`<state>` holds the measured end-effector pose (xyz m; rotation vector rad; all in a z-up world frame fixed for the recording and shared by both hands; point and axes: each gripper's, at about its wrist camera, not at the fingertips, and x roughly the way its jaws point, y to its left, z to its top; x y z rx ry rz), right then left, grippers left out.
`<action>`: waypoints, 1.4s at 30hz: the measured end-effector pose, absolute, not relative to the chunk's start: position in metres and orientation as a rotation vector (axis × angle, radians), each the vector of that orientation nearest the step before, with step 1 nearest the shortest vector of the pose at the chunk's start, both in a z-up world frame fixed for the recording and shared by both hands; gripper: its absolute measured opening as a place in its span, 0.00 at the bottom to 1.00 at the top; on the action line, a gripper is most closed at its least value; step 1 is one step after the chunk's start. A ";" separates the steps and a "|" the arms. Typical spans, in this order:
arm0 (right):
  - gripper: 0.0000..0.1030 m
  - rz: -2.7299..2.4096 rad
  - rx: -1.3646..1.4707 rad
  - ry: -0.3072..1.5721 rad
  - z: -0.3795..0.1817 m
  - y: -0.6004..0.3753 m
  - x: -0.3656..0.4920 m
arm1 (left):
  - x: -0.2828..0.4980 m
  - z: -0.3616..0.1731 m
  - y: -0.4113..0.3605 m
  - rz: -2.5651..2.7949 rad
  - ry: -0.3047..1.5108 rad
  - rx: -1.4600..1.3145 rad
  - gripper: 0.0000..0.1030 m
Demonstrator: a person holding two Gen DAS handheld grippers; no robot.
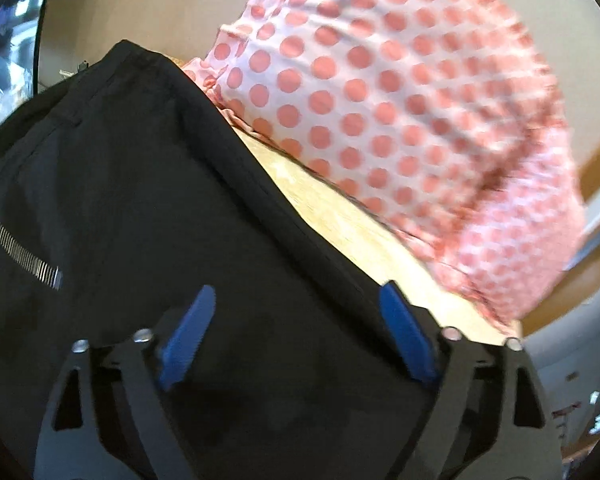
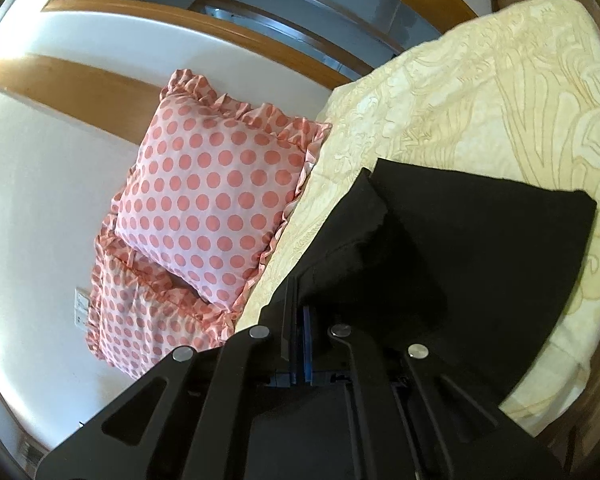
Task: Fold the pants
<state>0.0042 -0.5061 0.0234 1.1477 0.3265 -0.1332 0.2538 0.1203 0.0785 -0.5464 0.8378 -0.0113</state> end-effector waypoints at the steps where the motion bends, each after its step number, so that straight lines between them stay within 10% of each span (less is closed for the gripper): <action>1: 0.02 -0.129 1.136 0.329 0.025 -0.506 0.004 | 0.269 0.076 0.120 0.015 0.858 -0.537 0.74; 5: 0.02 -0.120 1.107 0.344 0.026 -0.507 0.003 | 0.333 0.056 0.128 0.154 0.962 -0.527 0.61; 8: 0.02 -0.116 1.109 0.355 0.022 -0.509 0.005 | 0.350 0.041 0.143 0.182 1.010 -0.605 0.07; 17: 0.02 -0.118 1.055 0.282 0.038 -0.516 0.001 | 0.168 0.109 0.158 0.069 0.644 -0.639 0.04; 23: 0.02 -0.192 1.053 0.336 0.029 -0.525 -0.005 | 0.024 0.042 0.141 0.167 0.660 -0.682 0.04; 42: 0.03 -0.332 1.033 0.413 0.022 -0.528 -0.030 | -0.011 0.014 0.145 0.206 0.654 -0.708 0.21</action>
